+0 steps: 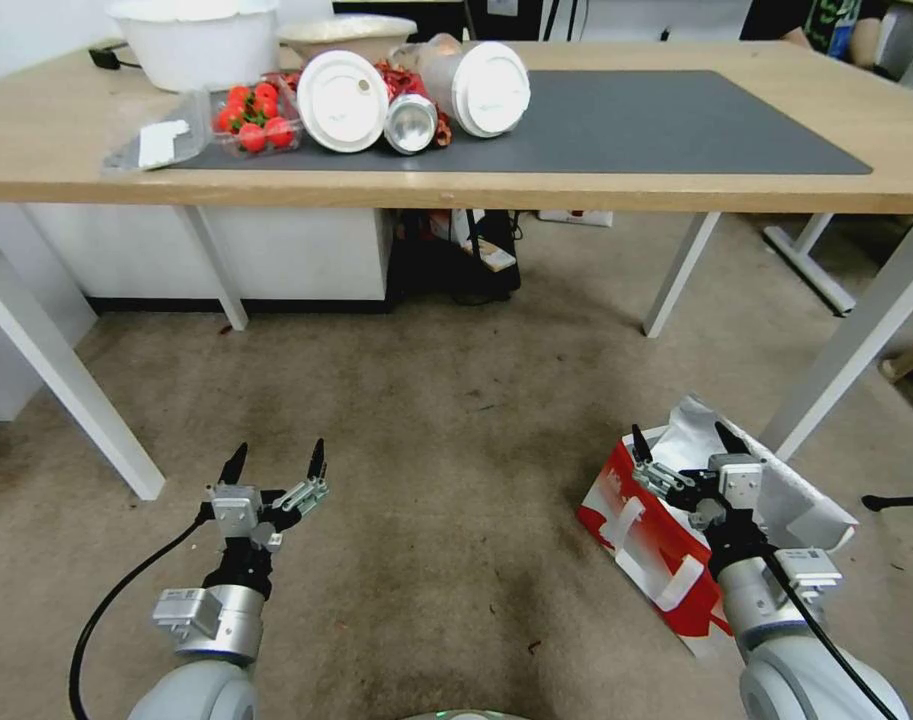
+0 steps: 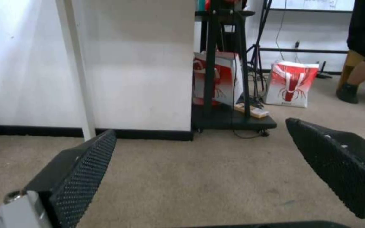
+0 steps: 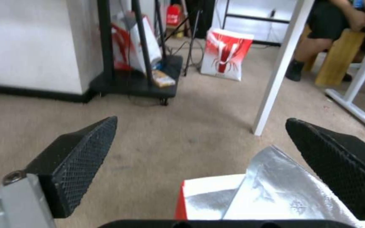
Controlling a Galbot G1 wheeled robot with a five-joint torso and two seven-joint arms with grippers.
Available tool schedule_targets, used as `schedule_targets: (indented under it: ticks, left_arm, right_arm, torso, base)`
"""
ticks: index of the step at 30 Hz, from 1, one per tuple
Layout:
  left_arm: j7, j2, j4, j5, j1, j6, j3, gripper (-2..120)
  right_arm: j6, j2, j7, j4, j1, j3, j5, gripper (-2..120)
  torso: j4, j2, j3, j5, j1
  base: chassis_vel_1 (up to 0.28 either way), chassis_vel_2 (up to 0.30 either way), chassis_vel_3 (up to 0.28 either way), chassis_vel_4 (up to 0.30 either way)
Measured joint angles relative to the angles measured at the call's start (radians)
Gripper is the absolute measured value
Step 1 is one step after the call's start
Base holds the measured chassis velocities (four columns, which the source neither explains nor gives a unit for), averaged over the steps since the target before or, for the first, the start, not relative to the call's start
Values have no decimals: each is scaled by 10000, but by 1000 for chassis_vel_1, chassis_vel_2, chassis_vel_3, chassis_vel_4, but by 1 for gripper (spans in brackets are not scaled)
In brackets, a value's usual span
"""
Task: Pick up the food delivery bag from the floor and place it on the table.
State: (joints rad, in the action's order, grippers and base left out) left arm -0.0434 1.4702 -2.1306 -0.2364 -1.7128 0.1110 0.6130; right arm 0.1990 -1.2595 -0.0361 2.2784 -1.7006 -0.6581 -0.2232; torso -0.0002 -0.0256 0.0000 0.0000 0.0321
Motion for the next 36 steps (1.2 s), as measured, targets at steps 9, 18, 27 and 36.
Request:
schedule_targets:
  ticks: [9,18,27,36]
  left_arm:
    - [17,51,85,17,61,5,-6,100]
    - [20,105,117,30,51,29,31,100]
    - [36,107,118,28,23,46,99,100]
    - [43,105,169,23,47,50,119,100]
  right_arm:
    - [2043,2520,414,-700,839,-1169,-1606,100]
    - [2799,4867,3117,-2929,2015,-1989,-1853,100]
    - [2875,5568,3697,-4459,2794,-1561,-1603,100]
    - [2578,5839,4162,-5899,3454,-1080,-1406,100]
  torso:
    - [0,-27,0,1,7]
    - [3,-44,0,2,12]
    - [2,-52,1,2,14]
    - [0,-59,1,0,14]
  base:
    - [0,0,0,0]
    - [0,0,0,0]
    - [0,0,0,0]
    - [0,0,0,0]
